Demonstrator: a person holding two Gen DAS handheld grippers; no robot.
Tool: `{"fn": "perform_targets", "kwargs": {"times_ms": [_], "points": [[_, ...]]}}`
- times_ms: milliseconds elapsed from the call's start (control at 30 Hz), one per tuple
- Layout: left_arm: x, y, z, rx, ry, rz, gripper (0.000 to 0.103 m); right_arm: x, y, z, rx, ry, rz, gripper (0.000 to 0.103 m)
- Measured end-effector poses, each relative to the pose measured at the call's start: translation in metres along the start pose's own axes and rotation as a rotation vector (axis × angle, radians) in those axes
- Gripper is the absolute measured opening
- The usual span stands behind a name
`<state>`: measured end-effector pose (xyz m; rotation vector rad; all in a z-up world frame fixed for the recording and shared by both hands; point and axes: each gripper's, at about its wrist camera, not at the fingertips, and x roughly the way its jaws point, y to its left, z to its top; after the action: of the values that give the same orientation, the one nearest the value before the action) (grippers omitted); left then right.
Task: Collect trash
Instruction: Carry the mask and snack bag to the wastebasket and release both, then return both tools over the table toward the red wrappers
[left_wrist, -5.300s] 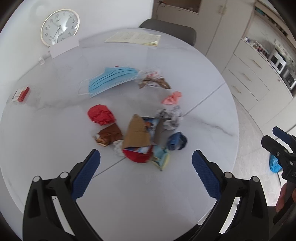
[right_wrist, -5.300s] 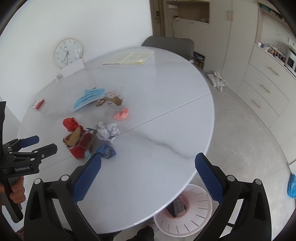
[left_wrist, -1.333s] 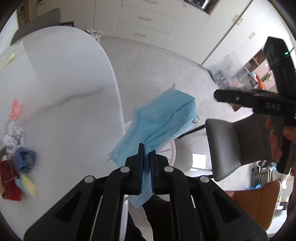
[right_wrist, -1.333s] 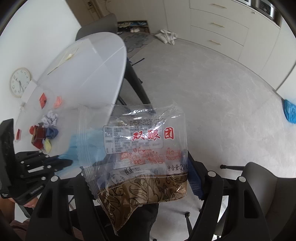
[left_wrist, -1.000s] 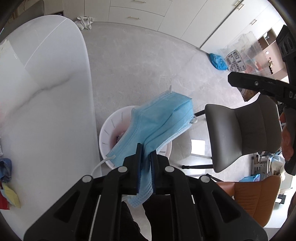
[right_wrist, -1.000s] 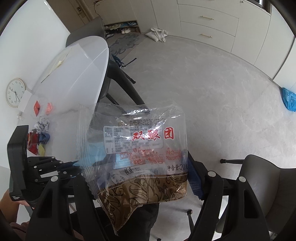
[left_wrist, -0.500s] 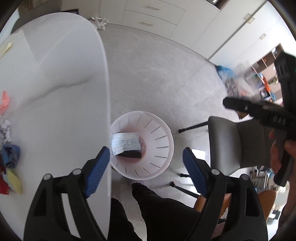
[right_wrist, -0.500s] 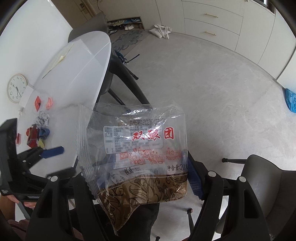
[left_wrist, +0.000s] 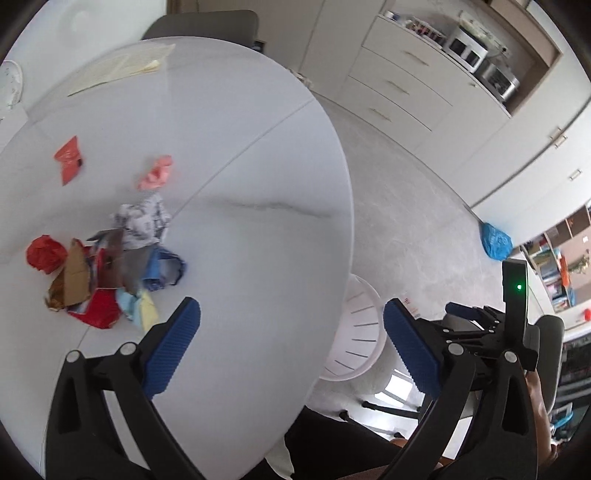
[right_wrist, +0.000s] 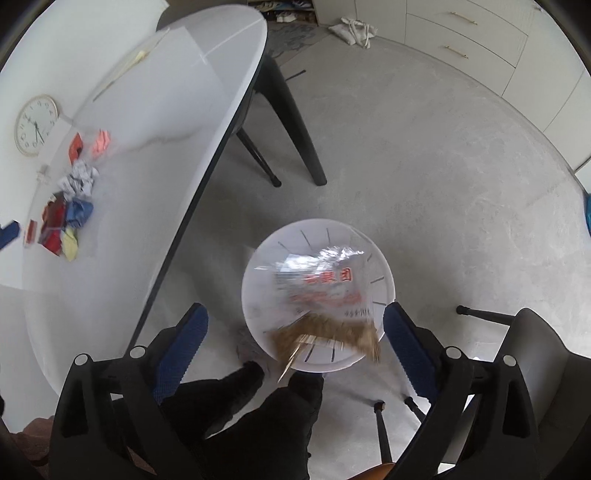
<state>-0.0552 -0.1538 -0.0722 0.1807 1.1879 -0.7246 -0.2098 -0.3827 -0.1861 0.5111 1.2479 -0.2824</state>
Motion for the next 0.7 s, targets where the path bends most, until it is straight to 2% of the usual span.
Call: {"fn": "perform_targets", "kwargs": {"times_ms": [100, 233, 467, 700], "points": [[-0.013, 0.019, -0.001, -0.043, -0.025, 0.048, 0.095, -0.004, 0.009, 0.004, -0.008, -0.002, -0.014, 0.098], [-0.034, 0.049, -0.009, -0.098, -0.063, 0.091, 0.095, -0.03, 0.023, 0.014, -0.009, -0.056, -0.01, 0.101], [-0.06, 0.1, -0.026, -0.199, -0.096, 0.167, 0.095, -0.067, 0.059, 0.034, -0.037, -0.135, 0.044, 0.101], [-0.073, 0.146, -0.041, -0.301, -0.119, 0.216, 0.095, -0.068, 0.1, 0.044, -0.116, -0.124, 0.071, 0.101]]}}
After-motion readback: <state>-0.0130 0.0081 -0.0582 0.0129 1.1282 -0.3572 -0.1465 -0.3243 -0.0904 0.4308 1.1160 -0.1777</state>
